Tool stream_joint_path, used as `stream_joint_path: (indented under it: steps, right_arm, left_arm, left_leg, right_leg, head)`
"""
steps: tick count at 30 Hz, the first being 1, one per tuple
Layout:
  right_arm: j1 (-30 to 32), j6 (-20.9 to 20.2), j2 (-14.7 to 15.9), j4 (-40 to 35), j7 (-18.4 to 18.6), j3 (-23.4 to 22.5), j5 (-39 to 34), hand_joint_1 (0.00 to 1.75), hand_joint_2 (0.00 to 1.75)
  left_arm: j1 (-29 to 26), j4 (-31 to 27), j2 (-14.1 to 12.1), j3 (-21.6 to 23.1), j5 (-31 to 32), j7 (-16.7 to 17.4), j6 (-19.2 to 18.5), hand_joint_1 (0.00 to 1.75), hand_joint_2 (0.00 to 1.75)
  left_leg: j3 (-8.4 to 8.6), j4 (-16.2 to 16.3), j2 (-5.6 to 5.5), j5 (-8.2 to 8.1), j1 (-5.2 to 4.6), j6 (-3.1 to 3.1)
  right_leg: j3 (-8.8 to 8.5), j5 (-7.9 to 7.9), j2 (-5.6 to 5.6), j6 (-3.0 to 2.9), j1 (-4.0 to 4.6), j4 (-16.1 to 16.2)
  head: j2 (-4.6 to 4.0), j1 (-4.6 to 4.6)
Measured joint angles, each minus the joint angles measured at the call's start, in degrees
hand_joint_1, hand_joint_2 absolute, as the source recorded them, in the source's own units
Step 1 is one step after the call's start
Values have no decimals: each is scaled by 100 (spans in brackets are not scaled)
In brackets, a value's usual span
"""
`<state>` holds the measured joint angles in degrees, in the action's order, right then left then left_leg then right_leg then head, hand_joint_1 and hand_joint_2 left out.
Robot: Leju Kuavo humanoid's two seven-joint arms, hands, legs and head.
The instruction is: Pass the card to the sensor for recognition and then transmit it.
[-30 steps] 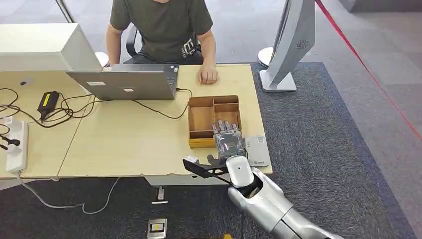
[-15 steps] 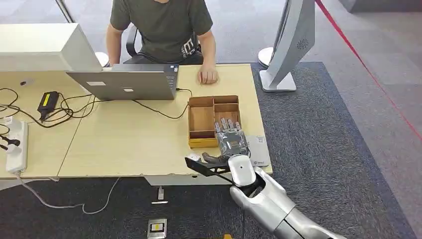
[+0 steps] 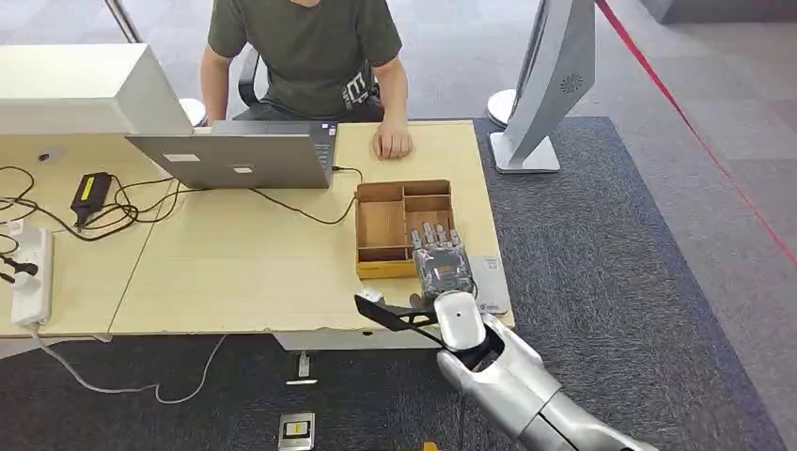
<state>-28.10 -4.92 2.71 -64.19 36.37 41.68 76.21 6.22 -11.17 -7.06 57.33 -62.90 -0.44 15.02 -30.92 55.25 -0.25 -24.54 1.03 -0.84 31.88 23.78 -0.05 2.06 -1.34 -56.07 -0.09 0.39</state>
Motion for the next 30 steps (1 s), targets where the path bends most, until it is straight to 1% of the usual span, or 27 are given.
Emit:
stream_joint_path:
  steps: [5,9,13,15,30]
  right_arm:
    - [-103,-20,-7,15,11,0,-2,0,175]
    - [-191,55,-33,70,-61,0,-2,0,175]
    - [-304,406,-94,347,-157,2,0,0,175]
    - [-354,494,-122,502,-186,4,4,0,175]
    - [-392,525,-212,1073,-214,26,24,0,175]
  left_arm:
    - [1,0,0,0,52,37,-9,0,0]
    - [2,0,0,0,76,-20,-20,0,0]
    - [6,0,0,2,105,-37,-65,0,0]
    - [5,0,0,0,107,-37,-70,0,0]
    - [3,0,-4,0,79,-13,-76,0,0]
  left_leg:
    - [0,0,0,0,0,0]
    - [0,0,0,0,0,0]
    - [-1,0,0,0,0,0]
    - [-1,0,-1,0,0,0]
    - [-1,0,-1,0,0,0]
  right_leg:
    - [0,0,0,0,0,0]
    - [0,0,0,0,0,0]
    - [0,0,0,0,0,0]
    - [0,0,0,0,0,0]
    - [0,0,0,0,0,0]
  head:
    - [0,0]
    - [0,0]
    - [0,0]
    - [0,0]
    - [2,-2]
